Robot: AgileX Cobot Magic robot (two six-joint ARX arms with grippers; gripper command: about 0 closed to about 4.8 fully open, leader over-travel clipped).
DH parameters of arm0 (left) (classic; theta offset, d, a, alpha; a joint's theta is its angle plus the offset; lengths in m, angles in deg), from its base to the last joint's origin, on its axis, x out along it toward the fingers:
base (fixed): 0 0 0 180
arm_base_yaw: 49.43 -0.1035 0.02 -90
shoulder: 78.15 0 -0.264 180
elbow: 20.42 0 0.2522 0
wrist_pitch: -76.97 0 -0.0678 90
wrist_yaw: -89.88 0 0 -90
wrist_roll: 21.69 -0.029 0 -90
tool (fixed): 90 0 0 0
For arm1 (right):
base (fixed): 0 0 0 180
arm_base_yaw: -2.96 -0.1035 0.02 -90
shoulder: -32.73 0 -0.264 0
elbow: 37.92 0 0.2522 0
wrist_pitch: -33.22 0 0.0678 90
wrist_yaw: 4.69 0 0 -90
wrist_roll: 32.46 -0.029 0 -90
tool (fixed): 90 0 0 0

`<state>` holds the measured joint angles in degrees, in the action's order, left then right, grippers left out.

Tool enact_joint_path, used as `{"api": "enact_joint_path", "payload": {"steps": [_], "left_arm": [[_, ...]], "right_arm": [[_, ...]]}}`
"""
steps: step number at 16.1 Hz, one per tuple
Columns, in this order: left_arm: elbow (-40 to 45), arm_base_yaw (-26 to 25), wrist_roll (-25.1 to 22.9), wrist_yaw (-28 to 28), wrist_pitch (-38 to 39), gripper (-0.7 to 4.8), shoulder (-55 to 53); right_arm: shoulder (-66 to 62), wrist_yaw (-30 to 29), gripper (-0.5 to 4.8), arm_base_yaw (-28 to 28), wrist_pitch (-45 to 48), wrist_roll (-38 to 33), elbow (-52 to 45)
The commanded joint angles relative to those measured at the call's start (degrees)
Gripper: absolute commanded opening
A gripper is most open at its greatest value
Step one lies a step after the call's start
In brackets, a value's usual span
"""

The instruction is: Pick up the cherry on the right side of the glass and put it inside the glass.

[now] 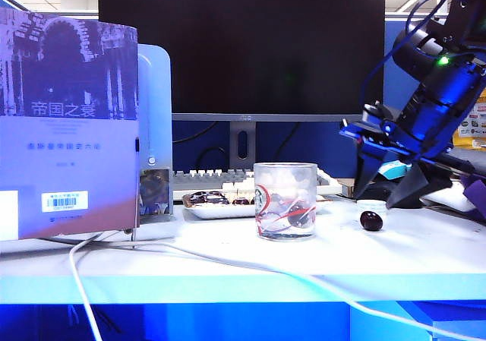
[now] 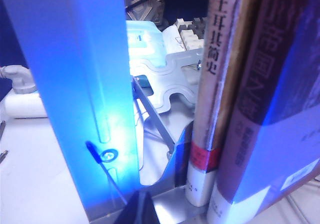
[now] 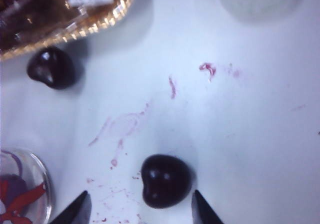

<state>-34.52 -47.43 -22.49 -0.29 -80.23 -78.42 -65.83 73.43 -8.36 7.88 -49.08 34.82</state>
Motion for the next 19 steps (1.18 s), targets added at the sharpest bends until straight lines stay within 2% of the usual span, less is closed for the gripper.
{"api": "enact_joint_path", "payload": {"steps": [1, 5, 19], "left_arm": [[0.0, 0.0, -0.2, 0.2, 0.7, -0.05, 0.2], [0.0, 0.0, -0.2, 0.2, 0.7, -0.05, 0.2], [0.0, 0.0, -0.2, 0.2, 0.7, -0.05, 0.2]], "right_arm": [[0.2, 0.6, 2.68, 0.0, 0.4, 0.4, 0.2], [-0.1, 2.0, 2.69, 0.0, 2.9, 0.4, 0.2], [-7.2, 1.6, 2.7, -0.1, 2.5, 0.4, 2.8]]}}
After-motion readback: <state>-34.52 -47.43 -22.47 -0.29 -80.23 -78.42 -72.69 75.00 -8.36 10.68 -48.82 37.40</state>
